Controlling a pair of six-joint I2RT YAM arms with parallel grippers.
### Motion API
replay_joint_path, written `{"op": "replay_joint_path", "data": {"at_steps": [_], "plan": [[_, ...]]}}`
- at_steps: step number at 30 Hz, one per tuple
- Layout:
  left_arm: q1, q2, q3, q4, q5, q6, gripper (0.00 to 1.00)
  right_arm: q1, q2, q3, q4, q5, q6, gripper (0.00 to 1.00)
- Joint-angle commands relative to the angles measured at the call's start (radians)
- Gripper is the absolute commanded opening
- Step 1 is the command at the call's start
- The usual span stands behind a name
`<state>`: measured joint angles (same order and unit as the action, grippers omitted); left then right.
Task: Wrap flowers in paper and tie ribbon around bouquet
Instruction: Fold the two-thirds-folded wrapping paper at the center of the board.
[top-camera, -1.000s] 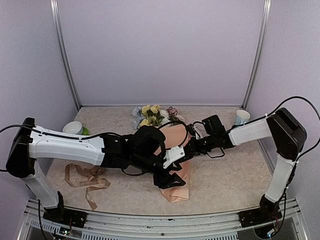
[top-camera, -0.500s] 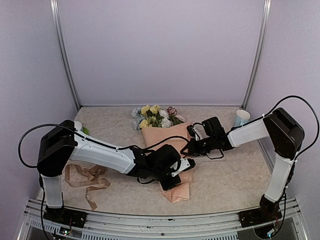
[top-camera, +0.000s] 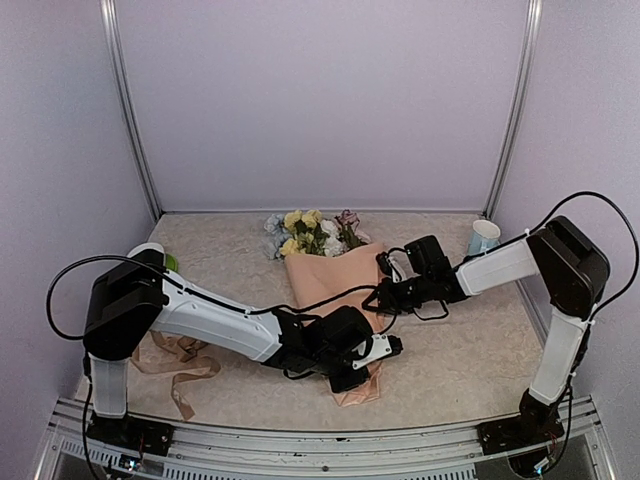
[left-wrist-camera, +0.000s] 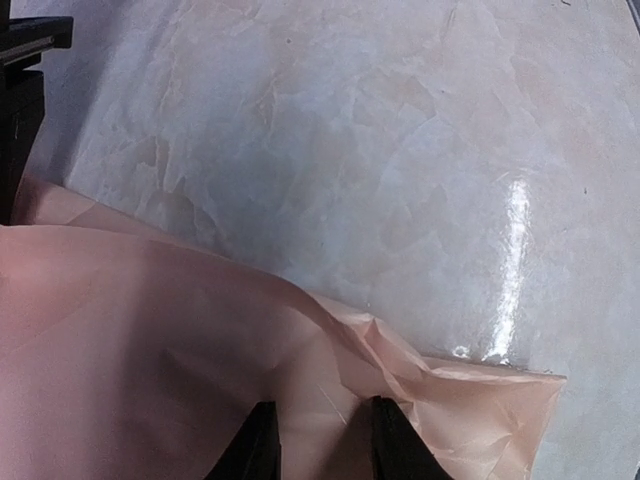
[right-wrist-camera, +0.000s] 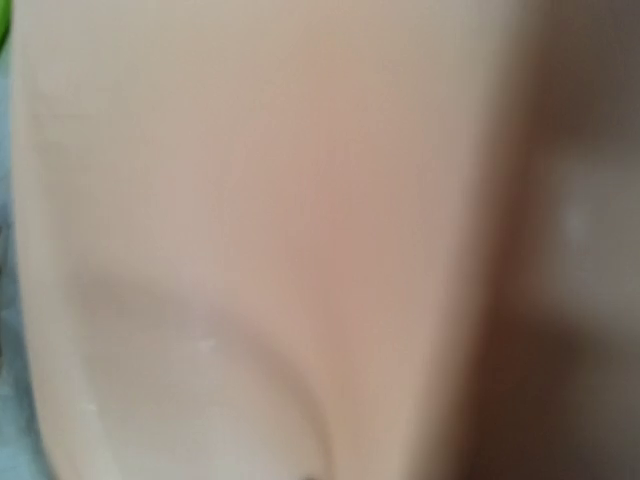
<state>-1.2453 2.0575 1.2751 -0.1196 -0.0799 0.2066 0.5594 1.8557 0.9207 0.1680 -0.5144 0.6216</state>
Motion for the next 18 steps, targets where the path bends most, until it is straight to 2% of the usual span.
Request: {"op": "replay_joint_path", "data": {"at_steps": [1, 4, 7, 10, 13, 18], "plan": [[0.018, 0.06, -0.026, -0.064, 0.08, 0.014, 0.32, -0.011, -0.069, 0.047, -0.186, 0.118, -0.033, 0.26], [0.013, 0.044, -0.043, -0.045, 0.114, 0.014, 0.34, -0.012, -0.146, 0.047, -0.323, 0.196, -0.052, 0.63], [0.014, 0.042, -0.051, -0.043, 0.113, 0.009, 0.34, -0.012, -0.256, -0.018, -0.398, 0.203, -0.04, 0.84], [0.017, 0.043, -0.062, -0.034, 0.121, 0.002, 0.35, -0.012, -0.349, -0.135, -0.392, 0.107, 0.015, 0.99], [0.02, 0.035, -0.076, -0.02, 0.129, -0.002, 0.35, -0.01, -0.399, -0.266, -0.325, -0.013, 0.083, 0.99], [0.024, 0.032, -0.082, -0.015, 0.136, 0.001, 0.39, 0.002, -0.385, -0.405, -0.058, -0.15, 0.189, 0.9]]}}
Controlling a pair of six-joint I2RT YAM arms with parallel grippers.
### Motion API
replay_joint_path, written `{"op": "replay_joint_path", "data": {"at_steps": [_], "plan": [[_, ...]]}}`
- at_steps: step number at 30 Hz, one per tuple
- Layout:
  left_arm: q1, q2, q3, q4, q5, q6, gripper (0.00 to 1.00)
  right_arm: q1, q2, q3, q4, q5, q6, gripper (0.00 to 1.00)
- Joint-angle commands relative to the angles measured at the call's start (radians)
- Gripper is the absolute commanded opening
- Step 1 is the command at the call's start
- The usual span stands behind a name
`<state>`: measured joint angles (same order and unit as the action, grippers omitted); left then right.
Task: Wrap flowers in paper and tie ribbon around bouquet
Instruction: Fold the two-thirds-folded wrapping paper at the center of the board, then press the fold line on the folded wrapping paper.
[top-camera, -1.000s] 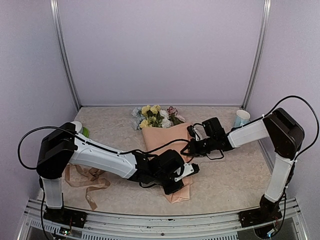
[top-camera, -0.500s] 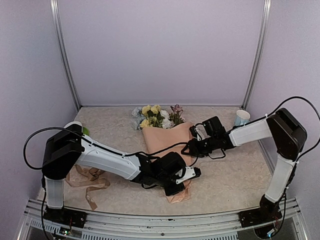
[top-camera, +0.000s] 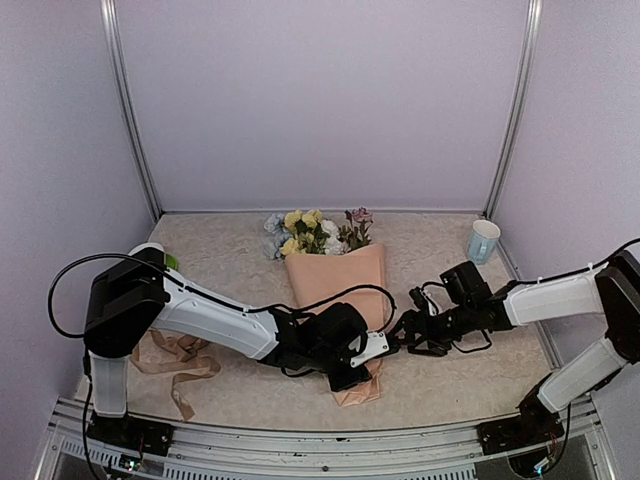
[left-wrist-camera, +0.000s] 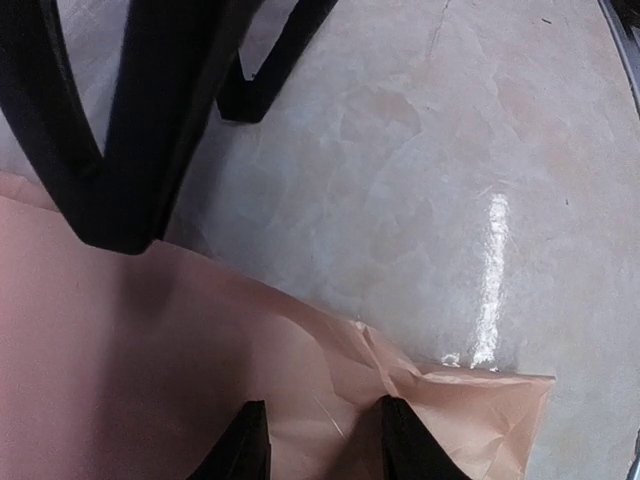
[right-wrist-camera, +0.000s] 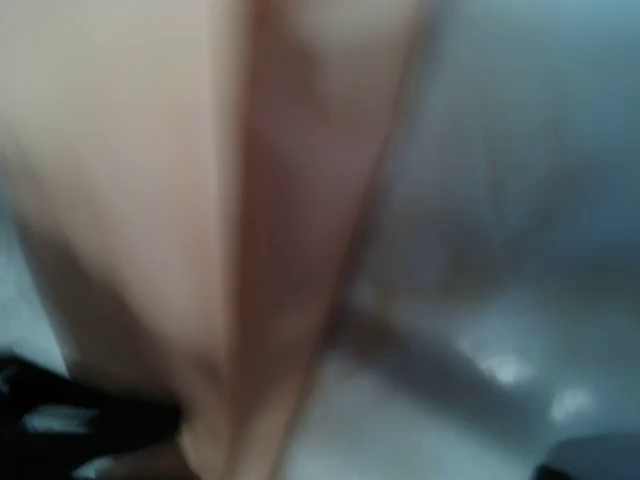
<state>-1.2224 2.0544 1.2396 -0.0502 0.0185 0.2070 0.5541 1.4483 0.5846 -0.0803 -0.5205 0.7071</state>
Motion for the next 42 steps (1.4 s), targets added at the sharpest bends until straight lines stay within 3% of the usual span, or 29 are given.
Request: {"op": "replay_joint_path", "data": {"at_steps": [1, 3, 7, 15, 18, 24, 35, 39, 42], "plan": [[0.002, 0.035, -0.045, -0.085, 0.036, 0.002, 0.4, 0.02, 0.042, -0.074, 0.244, -0.16, 0.113, 0.89], [0.002, 0.031, -0.049, -0.085, 0.034, 0.002, 0.4, 0.054, 0.099, -0.071, 0.337, -0.181, 0.125, 0.84], [0.008, 0.02, -0.06, -0.083, 0.028, -0.001, 0.4, 0.081, 0.204, -0.059, 0.389, -0.181, 0.145, 0.62], [0.017, 0.026, -0.077, -0.06, 0.038, -0.016, 0.4, 0.134, 0.291, -0.095, 0.588, -0.261, 0.227, 0.56], [0.022, 0.028, -0.075, -0.062, 0.033, -0.022, 0.4, 0.153, 0.314, -0.09, 0.618, -0.266, 0.243, 0.41], [0.025, -0.02, -0.091, -0.069, 0.068, -0.033, 0.4, 0.153, 0.256, -0.096, 0.577, -0.225, 0.228, 0.01], [-0.012, -0.236, -0.144, -0.172, 0.252, -0.015, 0.36, 0.152, 0.238, -0.045, 0.422, -0.162, 0.149, 0.0], [0.056, -0.305, -0.181, -0.099, 0.215, -0.104, 0.26, 0.152, 0.24, -0.037, 0.403, -0.157, 0.135, 0.0], [0.081, -0.226, -0.144, -0.127, 0.147, -0.134, 0.2, 0.152, 0.245, -0.033, 0.402, -0.156, 0.133, 0.0]]}}
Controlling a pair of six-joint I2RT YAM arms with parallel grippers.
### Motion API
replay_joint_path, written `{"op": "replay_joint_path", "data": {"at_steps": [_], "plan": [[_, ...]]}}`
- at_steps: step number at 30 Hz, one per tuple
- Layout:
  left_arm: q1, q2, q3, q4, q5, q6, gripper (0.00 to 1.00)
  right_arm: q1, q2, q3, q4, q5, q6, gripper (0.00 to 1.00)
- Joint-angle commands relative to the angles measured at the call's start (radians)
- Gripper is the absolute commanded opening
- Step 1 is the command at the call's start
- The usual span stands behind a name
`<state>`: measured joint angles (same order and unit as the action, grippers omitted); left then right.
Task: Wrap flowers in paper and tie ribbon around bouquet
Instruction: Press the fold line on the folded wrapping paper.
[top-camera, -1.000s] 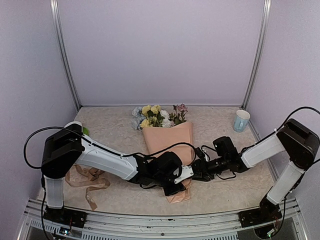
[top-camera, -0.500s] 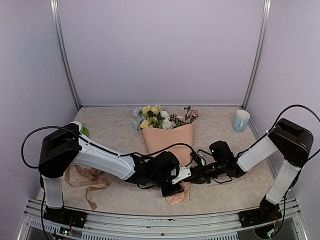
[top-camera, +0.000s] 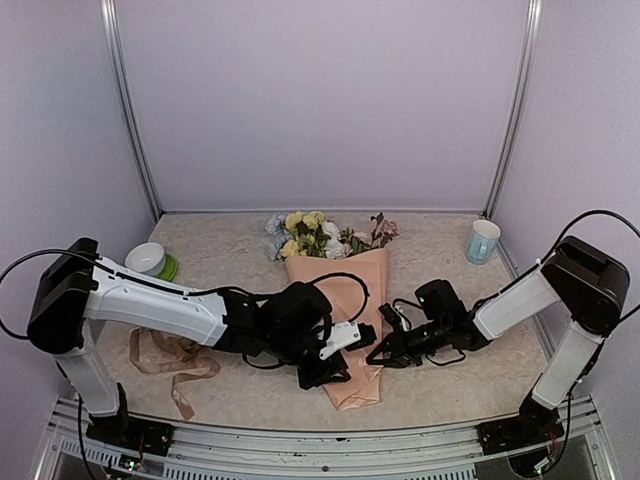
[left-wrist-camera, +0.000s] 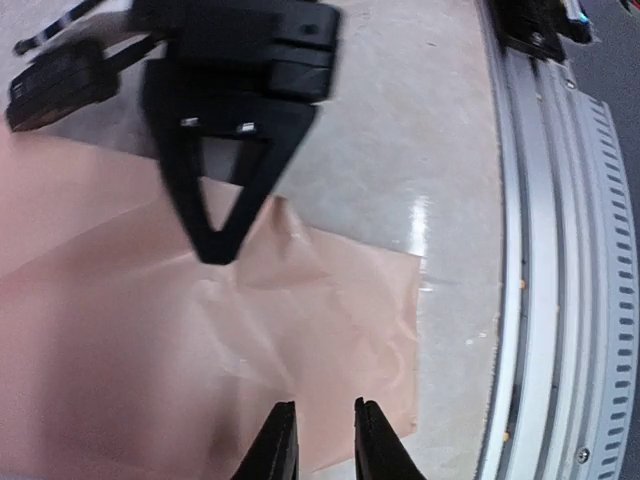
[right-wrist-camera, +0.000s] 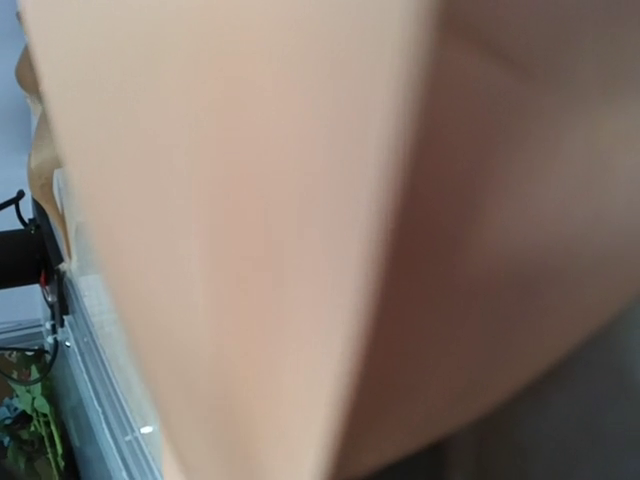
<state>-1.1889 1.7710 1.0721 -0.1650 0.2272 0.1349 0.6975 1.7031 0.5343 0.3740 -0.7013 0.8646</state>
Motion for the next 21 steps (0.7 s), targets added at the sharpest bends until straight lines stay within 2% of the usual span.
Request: {"op": "replay_joint_path", "data": {"at_steps": [1, 6, 13, 18, 21], "plan": [[0.039, 0.098, 0.054, -0.049, -0.075, -0.052, 0.19, 0.008, -0.008, 0.02, -0.052, 0.024, -0.025, 0.0], [-0.036, 0.184, 0.067, -0.114, -0.109, 0.003, 0.17, 0.008, -0.011, 0.034, -0.082, 0.031, -0.042, 0.0], [-0.044, 0.121, 0.017, -0.164, 0.018, 0.021, 0.17, 0.008, -0.017, 0.054, -0.121, 0.048, -0.067, 0.0], [-0.06, 0.164, 0.082, -0.254, 0.033, 0.06, 0.16, 0.007, -0.013, 0.056, -0.125, 0.051, -0.074, 0.0], [-0.03, 0.099, 0.064, -0.217, 0.03, 0.039, 0.13, 0.007, -0.012, 0.056, -0.126, 0.049, -0.077, 0.0]]}}
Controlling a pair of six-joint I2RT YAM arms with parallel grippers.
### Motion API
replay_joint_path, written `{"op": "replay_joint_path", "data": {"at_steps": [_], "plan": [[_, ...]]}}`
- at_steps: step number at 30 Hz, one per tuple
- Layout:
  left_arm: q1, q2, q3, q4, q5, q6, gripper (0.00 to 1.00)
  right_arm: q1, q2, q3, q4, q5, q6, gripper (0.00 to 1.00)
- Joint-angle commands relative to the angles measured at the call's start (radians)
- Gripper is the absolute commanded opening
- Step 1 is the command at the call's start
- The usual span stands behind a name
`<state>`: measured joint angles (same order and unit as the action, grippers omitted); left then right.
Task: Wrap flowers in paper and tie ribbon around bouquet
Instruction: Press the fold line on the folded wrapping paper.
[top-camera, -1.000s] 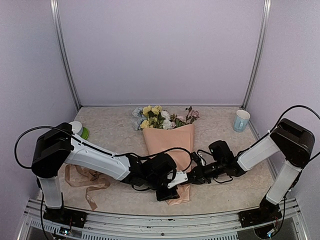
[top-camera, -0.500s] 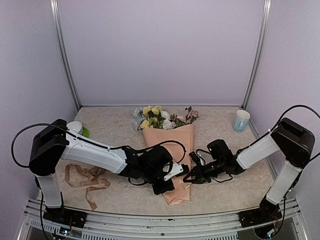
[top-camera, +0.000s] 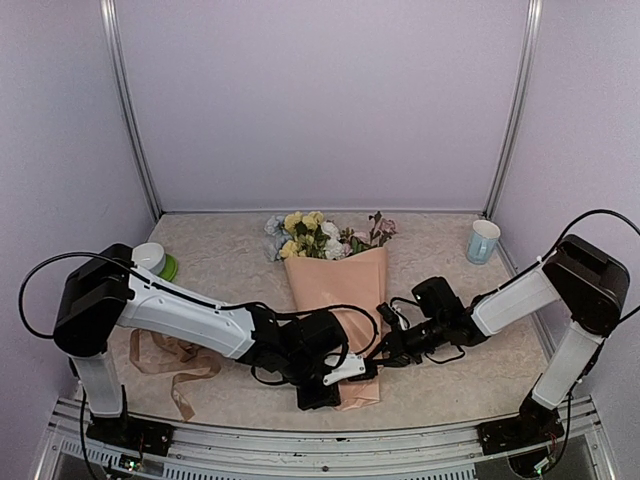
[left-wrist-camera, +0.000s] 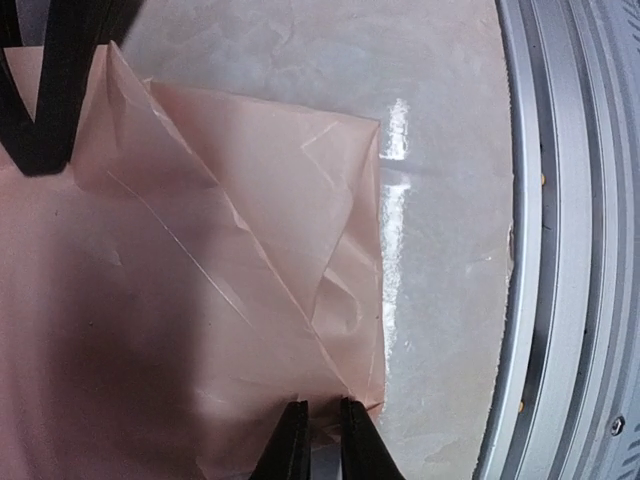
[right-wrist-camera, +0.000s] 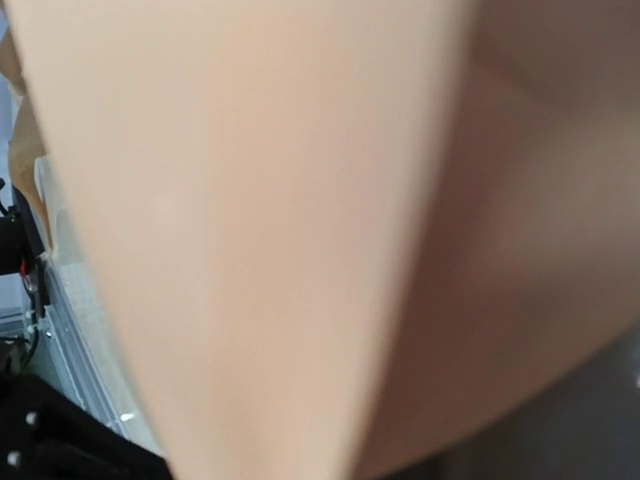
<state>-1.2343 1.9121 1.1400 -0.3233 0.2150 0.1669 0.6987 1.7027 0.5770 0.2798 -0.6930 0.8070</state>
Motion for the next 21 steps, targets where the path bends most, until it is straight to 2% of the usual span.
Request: {"op": "replay_joint_path", "data": {"at_steps": [1, 3, 6, 10, 13, 21], "plan": [[0.046, -0.076, -0.016, -0.018, 0.029, -0.027, 0.14, 0.005, -0.009, 0.014, -0.035, 0.041, -0.023, 0.0], [0.142, -0.115, -0.027, 0.089, 0.031, -0.119, 0.18, 0.005, -0.002, 0.019, -0.047, 0.044, -0.032, 0.0], [0.274, -0.06, -0.012, 0.156, 0.137, -0.214, 0.18, 0.005, 0.003, 0.027, -0.052, 0.041, -0.036, 0.0], [0.284, 0.004, -0.001, 0.185, 0.156, -0.25, 0.17, 0.005, -0.003, 0.042, -0.091, 0.053, -0.054, 0.0], [0.332, 0.016, -0.022, 0.199, 0.098, -0.327, 0.13, 0.005, -0.019, 0.044, -0.107, 0.06, -0.06, 0.0], [0.552, 0.017, -0.079, 0.272, -0.048, -0.486, 0.14, 0.005, -0.029, 0.025, -0.115, 0.064, -0.054, 0.0]]}}
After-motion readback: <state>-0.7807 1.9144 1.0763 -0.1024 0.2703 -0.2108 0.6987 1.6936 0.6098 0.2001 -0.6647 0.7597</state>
